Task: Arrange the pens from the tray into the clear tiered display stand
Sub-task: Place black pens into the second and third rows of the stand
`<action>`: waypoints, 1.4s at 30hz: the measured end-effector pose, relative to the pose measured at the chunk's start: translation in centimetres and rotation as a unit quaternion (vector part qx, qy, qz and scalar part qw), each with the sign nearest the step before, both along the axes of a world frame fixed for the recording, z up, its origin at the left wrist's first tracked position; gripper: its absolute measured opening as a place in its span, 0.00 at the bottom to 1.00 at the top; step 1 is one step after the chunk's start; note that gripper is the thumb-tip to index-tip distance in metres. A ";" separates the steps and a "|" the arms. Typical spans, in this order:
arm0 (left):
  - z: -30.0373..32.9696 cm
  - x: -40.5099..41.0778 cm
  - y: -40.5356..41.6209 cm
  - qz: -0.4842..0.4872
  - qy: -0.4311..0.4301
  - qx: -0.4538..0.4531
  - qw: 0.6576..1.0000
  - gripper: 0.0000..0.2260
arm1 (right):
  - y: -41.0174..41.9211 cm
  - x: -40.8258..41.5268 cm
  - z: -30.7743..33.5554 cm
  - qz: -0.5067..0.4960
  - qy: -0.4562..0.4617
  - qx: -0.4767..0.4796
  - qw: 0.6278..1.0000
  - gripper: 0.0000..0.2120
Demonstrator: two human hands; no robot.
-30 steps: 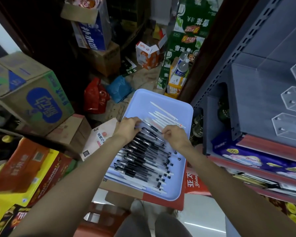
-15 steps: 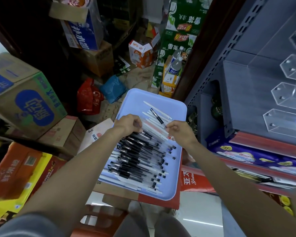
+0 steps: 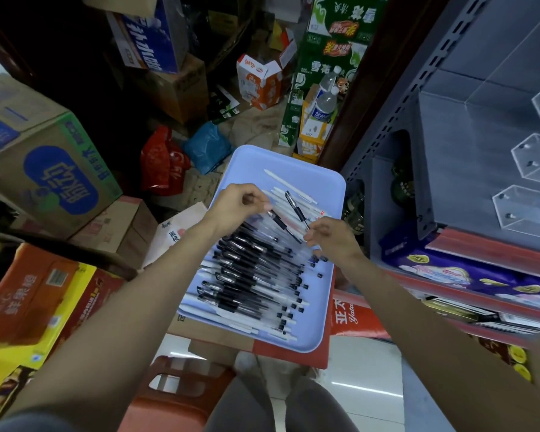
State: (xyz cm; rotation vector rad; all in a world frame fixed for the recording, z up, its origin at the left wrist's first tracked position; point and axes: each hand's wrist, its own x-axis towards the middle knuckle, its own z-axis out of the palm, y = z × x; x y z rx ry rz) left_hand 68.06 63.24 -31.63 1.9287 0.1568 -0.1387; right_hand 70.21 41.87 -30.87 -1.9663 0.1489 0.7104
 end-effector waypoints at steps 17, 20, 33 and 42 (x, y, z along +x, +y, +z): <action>14.2 4.5 -9.7 0.095 -0.091 -0.220 0.967 0.09 | -2.6 2.2 13.8 -0.058 -0.200 0.200 0.957 0.03; 16.9 5.8 -13.1 0.071 -0.114 -0.159 0.978 0.14 | -5.2 3.1 16.7 -0.057 -0.253 0.189 0.947 0.05; 24.2 10.5 -34.5 -0.167 -0.204 0.068 0.962 0.11 | -28.8 7.8 23.9 -0.126 -0.357 0.231 0.896 0.06; 23.7 14.3 -41.6 -0.100 -0.223 0.058 0.968 0.11 | -41.0 11.5 23.2 -0.186 -0.353 0.200 0.895 0.02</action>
